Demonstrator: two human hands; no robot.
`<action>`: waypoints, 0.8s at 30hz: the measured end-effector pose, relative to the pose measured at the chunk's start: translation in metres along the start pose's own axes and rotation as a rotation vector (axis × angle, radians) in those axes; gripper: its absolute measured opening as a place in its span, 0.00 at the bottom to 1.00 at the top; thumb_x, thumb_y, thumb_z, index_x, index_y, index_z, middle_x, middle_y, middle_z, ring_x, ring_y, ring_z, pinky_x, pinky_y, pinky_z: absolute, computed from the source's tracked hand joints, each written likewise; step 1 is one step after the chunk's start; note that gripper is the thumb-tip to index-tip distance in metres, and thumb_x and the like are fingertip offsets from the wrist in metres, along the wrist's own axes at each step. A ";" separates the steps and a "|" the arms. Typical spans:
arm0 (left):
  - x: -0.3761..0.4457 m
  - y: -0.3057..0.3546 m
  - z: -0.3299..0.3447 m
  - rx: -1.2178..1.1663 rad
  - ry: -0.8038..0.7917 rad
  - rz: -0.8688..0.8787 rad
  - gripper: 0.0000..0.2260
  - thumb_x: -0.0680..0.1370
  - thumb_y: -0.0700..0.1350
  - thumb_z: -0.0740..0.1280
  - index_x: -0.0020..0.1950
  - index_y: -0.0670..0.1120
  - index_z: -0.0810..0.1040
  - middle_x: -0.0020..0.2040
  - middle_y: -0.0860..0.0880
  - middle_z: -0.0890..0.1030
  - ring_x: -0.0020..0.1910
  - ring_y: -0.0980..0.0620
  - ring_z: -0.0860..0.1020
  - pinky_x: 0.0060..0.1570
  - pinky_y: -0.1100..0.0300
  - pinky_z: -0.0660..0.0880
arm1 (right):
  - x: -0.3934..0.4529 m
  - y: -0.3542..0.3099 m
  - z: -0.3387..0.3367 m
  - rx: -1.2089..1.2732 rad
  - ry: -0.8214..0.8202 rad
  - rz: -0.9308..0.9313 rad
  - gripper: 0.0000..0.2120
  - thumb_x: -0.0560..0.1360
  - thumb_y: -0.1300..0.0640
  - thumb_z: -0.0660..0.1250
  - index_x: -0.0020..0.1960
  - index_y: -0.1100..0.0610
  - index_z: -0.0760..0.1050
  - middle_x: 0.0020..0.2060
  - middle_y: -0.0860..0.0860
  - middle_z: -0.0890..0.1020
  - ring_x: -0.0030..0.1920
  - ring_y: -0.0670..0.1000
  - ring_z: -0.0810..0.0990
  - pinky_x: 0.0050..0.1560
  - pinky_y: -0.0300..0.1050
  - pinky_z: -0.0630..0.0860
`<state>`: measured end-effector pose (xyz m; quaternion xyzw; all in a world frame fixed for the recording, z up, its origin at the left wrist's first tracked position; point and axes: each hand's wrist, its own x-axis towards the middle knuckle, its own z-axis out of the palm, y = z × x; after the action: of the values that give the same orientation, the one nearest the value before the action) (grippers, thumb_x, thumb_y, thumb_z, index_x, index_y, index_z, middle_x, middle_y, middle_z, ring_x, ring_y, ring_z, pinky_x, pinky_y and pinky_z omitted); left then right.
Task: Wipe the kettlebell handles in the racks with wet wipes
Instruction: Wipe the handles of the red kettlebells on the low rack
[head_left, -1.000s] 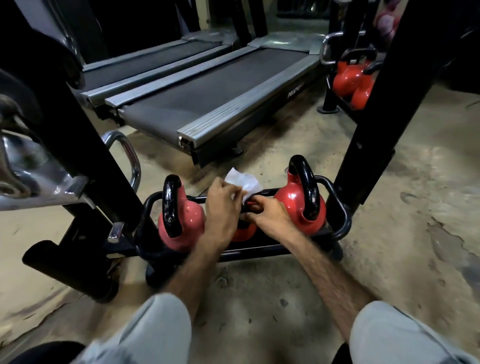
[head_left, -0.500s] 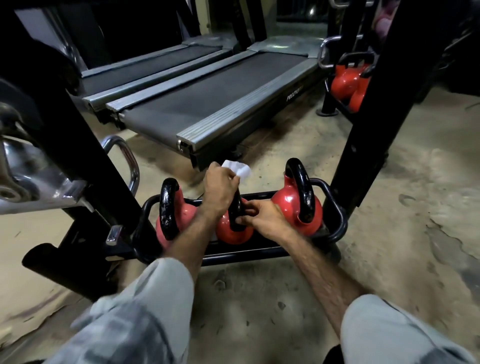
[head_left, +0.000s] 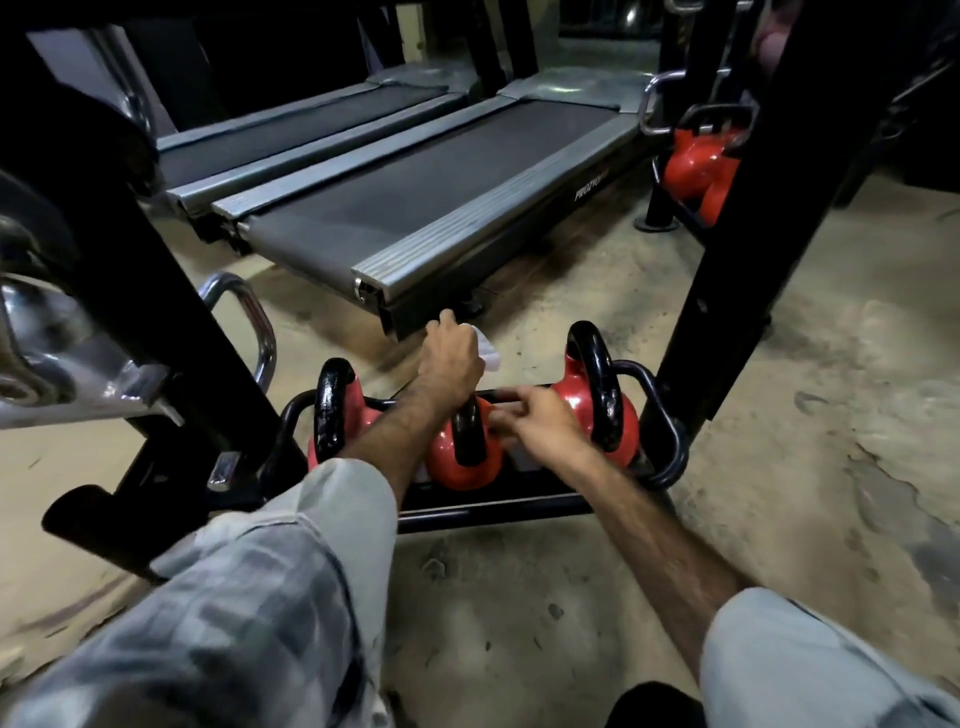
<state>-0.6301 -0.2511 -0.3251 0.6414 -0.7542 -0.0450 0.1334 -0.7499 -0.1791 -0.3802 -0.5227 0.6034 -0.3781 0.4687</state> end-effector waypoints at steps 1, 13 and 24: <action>0.003 -0.004 -0.002 -0.027 -0.020 0.004 0.11 0.76 0.42 0.66 0.55 0.38 0.80 0.57 0.40 0.73 0.57 0.40 0.72 0.52 0.53 0.70 | 0.007 -0.002 -0.003 0.012 0.083 -0.014 0.19 0.74 0.62 0.72 0.64 0.55 0.76 0.53 0.54 0.85 0.49 0.50 0.84 0.50 0.50 0.83; -0.023 -0.047 -0.036 -0.644 -0.122 -0.071 0.15 0.73 0.32 0.65 0.60 0.39 0.76 0.51 0.46 0.83 0.49 0.53 0.80 0.50 0.59 0.78 | 0.031 -0.047 0.026 -0.248 0.178 -0.195 0.15 0.72 0.55 0.74 0.58 0.52 0.82 0.50 0.49 0.86 0.52 0.44 0.82 0.60 0.40 0.76; -0.046 -0.051 -0.020 -0.550 -0.077 0.045 0.21 0.66 0.41 0.78 0.58 0.40 0.81 0.50 0.43 0.83 0.45 0.51 0.82 0.49 0.60 0.78 | 0.025 -0.013 0.025 0.085 0.150 0.171 0.05 0.68 0.51 0.73 0.43 0.51 0.81 0.40 0.53 0.86 0.45 0.56 0.85 0.50 0.59 0.82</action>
<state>-0.5694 -0.2130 -0.3244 0.5619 -0.7323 -0.2694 0.2745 -0.7229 -0.2050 -0.3793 -0.4194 0.6627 -0.3998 0.4745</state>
